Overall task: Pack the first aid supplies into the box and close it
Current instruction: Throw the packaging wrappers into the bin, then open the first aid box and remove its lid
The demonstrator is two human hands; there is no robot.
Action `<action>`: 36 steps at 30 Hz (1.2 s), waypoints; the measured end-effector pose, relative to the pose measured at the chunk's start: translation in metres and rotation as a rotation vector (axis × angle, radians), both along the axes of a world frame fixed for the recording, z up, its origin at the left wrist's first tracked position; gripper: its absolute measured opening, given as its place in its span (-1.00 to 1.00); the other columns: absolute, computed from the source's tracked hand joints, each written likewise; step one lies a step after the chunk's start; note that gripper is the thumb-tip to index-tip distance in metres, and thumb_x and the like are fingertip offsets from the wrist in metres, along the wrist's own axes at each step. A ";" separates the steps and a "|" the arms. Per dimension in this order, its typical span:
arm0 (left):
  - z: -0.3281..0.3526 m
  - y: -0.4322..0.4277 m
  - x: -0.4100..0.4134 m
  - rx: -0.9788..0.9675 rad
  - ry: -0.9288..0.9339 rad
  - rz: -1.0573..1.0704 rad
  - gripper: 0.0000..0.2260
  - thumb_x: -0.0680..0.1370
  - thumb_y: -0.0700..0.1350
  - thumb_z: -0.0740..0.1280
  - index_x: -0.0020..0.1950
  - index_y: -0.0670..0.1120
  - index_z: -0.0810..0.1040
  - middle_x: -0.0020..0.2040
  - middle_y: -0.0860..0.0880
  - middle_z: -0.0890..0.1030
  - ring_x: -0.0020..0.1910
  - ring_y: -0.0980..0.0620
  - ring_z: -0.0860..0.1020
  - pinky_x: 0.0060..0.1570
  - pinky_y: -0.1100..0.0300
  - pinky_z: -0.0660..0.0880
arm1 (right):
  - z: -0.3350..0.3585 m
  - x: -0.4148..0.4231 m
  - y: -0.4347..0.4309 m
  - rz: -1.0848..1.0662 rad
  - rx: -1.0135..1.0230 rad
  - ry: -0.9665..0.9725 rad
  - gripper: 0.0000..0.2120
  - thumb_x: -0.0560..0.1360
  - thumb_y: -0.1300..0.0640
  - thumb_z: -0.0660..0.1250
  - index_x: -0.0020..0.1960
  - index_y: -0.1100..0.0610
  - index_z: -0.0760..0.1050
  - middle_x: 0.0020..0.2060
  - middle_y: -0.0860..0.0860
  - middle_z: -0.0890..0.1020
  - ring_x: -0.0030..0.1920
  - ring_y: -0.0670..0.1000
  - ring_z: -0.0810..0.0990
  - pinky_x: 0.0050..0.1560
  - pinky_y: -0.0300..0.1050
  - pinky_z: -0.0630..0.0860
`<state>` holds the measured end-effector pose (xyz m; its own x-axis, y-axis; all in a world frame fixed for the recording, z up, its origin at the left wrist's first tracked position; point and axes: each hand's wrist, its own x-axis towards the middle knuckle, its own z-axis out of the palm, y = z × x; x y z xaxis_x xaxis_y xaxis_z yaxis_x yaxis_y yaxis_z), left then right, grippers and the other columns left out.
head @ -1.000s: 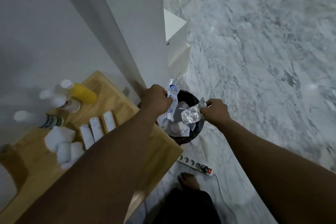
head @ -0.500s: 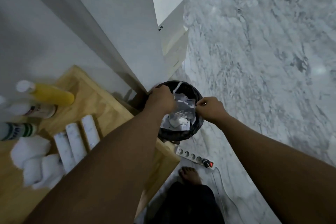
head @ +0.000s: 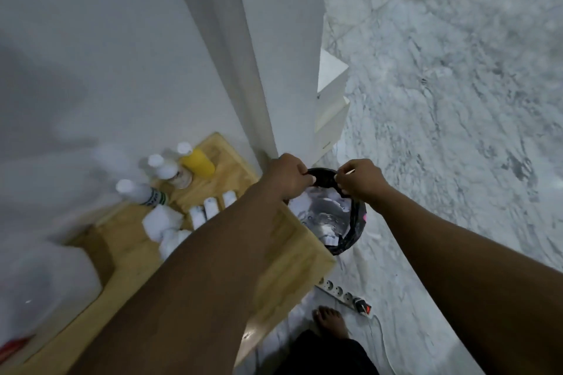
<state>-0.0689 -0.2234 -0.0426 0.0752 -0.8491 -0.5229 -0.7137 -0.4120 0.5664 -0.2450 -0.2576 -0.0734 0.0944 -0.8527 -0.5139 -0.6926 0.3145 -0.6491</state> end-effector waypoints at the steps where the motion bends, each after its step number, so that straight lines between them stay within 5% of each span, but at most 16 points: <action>1: 0.019 0.009 0.012 -0.024 -0.010 0.028 -0.87 0.55 -0.02 0.40 -0.02 -0.07 0.60 -0.04 -0.05 0.60 -0.07 -0.02 0.55 -0.03 0.19 0.44 | 0.020 0.013 0.000 0.028 -0.029 0.002 -0.80 0.47 0.21 0.31 -0.07 0.34 0.62 -0.16 0.27 0.69 -0.20 0.16 0.64 -0.05 0.14 0.63; 5: 0.097 0.059 0.066 -0.136 -0.048 0.150 -0.76 0.53 -0.05 0.40 0.08 -0.16 0.71 0.09 -0.11 0.70 0.09 -0.08 0.64 0.08 0.12 0.56 | 0.102 0.078 0.017 0.150 -0.110 -0.022 -0.78 0.48 0.20 0.28 -0.03 0.32 0.62 -0.11 0.26 0.70 -0.17 0.13 0.65 -0.08 0.01 0.60; 9: 0.158 0.130 0.138 -0.230 -0.075 0.334 -0.79 0.51 -0.01 0.45 0.08 -0.08 0.71 0.11 -0.03 0.70 0.10 0.01 0.64 0.04 0.27 0.47 | 0.172 0.160 0.063 0.264 -0.172 -0.148 -0.83 0.46 0.20 0.31 -0.12 0.26 0.64 -0.21 0.23 0.71 -0.27 0.13 0.67 -0.39 -0.18 0.52; 12: 0.179 0.188 0.198 -0.269 -0.126 0.485 -0.75 0.49 0.08 0.47 0.06 -0.04 0.70 0.15 0.00 0.68 0.12 0.03 0.63 0.05 0.27 0.45 | 0.199 0.224 0.107 0.403 -0.207 -0.182 -0.86 0.46 0.19 0.31 -0.21 0.14 0.63 -0.26 0.17 0.72 -0.31 0.06 0.65 -0.43 -0.23 0.48; 15: 0.194 0.254 0.250 -0.289 -0.189 0.625 -0.71 0.51 0.09 0.46 0.10 -0.08 0.70 0.17 -0.02 0.66 0.12 -0.04 0.62 0.15 0.19 0.52 | 0.208 0.283 0.152 0.541 -0.242 -0.231 -0.88 0.46 0.16 0.34 -0.24 0.07 0.61 -0.23 0.06 0.70 -0.17 0.08 0.66 -0.22 -0.16 0.54; 18: 0.193 0.322 0.290 -0.275 -0.224 0.766 -0.73 0.53 0.06 0.44 0.11 -0.09 0.68 0.05 -0.04 0.69 -0.07 -0.06 0.67 -0.09 0.32 0.55 | 0.203 0.328 0.195 0.651 -0.242 -0.251 -0.91 0.46 0.12 0.37 -0.09 0.09 0.63 -0.10 0.05 0.69 -0.11 0.07 0.63 -0.08 -0.11 0.53; 23: 0.163 0.413 0.326 -0.243 -0.313 1.011 -0.63 0.54 0.06 0.41 0.29 -0.09 0.59 0.24 -0.09 0.64 0.25 -0.08 0.59 0.23 0.19 0.41 | 0.179 0.372 0.253 0.777 -0.243 -0.195 -0.67 0.51 0.05 0.35 0.24 0.13 0.51 0.15 0.07 0.61 0.00 -0.02 0.51 0.02 -0.21 0.34; 27: 0.132 0.444 0.326 -0.200 -0.231 1.151 -0.44 0.57 0.10 0.38 0.49 -0.13 0.38 0.45 -0.18 0.46 0.40 -0.18 0.46 0.36 0.05 0.37 | 0.150 0.385 0.276 0.751 -0.212 -0.150 -0.44 0.52 -0.02 0.35 0.44 0.17 0.31 0.31 0.17 0.51 0.31 0.16 0.50 0.21 -0.08 0.39; 33: 0.082 0.441 0.318 -0.287 -0.074 1.311 -0.32 0.61 0.16 0.30 0.61 -0.13 0.19 0.57 -0.19 0.29 0.52 -0.21 0.31 0.44 -0.03 0.28 | 0.101 0.397 0.283 0.682 -0.252 -0.167 -0.35 0.56 -0.06 0.30 0.53 0.18 0.17 0.45 0.17 0.40 0.45 0.20 0.37 0.43 0.10 0.33; 36: 0.055 0.445 0.317 -0.291 -0.053 1.278 -0.44 0.61 0.10 0.33 0.53 -0.14 0.35 0.45 -0.17 0.49 0.38 -0.18 0.49 0.27 0.06 0.43 | 0.078 0.395 0.285 0.720 -0.279 -0.193 -0.39 0.58 -0.01 0.27 0.54 0.16 0.17 0.44 0.17 0.42 0.43 0.21 0.39 0.41 0.07 0.32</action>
<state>0.2481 0.2220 0.0123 0.9204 -0.2443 -0.3054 0.0629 -0.6782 0.7321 0.1503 0.0278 0.0043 0.7370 -0.6428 -0.2090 -0.5311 -0.3595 -0.7673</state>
